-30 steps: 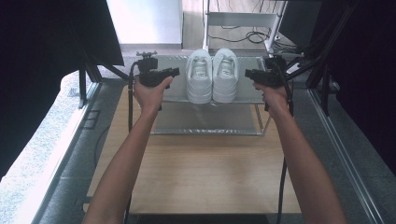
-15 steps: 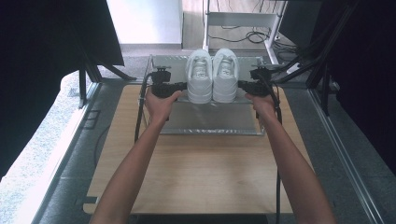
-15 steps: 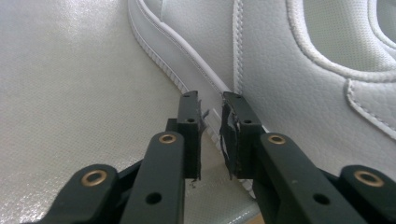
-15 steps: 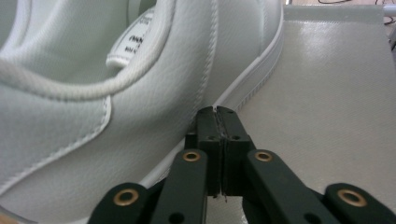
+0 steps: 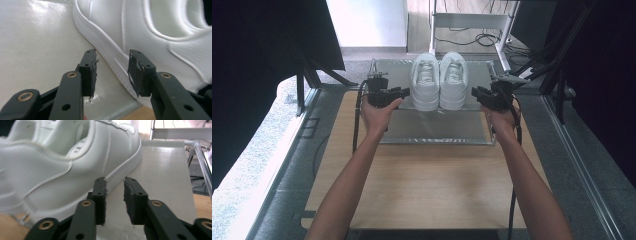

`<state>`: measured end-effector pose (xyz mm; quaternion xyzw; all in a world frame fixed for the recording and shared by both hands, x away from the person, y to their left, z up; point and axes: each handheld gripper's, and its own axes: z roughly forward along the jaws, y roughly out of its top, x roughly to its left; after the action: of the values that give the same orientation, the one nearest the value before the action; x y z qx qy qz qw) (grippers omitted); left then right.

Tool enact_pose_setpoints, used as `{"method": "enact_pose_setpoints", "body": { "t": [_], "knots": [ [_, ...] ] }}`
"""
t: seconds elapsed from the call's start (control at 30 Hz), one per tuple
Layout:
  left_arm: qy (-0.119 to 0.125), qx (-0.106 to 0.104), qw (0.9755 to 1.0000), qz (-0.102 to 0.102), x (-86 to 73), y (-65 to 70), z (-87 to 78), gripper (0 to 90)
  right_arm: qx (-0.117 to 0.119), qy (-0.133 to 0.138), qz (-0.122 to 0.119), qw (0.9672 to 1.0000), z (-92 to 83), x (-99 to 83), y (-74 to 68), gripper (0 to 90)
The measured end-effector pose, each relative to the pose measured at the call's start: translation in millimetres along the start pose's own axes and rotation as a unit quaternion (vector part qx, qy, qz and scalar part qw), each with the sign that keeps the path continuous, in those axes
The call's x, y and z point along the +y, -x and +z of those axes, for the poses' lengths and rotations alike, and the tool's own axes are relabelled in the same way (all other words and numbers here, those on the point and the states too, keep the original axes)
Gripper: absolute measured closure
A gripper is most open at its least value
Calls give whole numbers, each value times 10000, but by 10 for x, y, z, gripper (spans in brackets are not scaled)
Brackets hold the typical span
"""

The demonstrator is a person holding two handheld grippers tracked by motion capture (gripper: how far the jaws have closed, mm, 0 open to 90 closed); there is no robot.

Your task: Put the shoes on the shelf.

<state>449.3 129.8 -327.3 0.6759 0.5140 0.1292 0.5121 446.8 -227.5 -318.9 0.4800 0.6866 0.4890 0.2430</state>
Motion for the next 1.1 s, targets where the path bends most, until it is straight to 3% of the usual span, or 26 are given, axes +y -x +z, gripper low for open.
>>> {"method": "enact_pose_setpoints", "body": {
  "t": [0.1,0.13,0.2,0.3,0.43,0.57,0.67,0.77,0.83,1.1],
  "knots": [
    [26,-123,9998,145,-88,11,-148,553,50,47,-117,9999,-87,-69,-12,654],
    [37,-121,9995,279,-181,18,-253,535,180,65,-140,9997,-183,-163,-27,632],
    [15,-135,9993,348,-276,9,-335,517,264,73,-157,9995,-245,-234,-35,620],
    [-34,-283,9992,283,-459,-26,-452,499,477,101,-177,9987,-363,-390,-42,594],
    [-173,-413,9985,316,-697,-64,-575,447,484,101,-264,9984,-483,-586,-51,546],
    [-174,-393,9982,409,-848,-61,-648,426,433,151,-321,9984,-566,-716,-56,508],
    [-213,-413,9976,518,-1036,-39,-713,408,542,168,-403,9976,-648,-889,-47,489],
    [-203,-455,9973,534,-1118,-31,-749,399,654,150,-422,9969,-693,-1024,-44,482],
    [-269,-604,9963,553,-1220,-27,-791,399,677,113,-424,9967,-719,-1094,-37,478],
    [-323,-539,9965,550,-1439,-66,-875,381,651,-22,-324,9973,-797,-1396,36,471]
  ]
}}
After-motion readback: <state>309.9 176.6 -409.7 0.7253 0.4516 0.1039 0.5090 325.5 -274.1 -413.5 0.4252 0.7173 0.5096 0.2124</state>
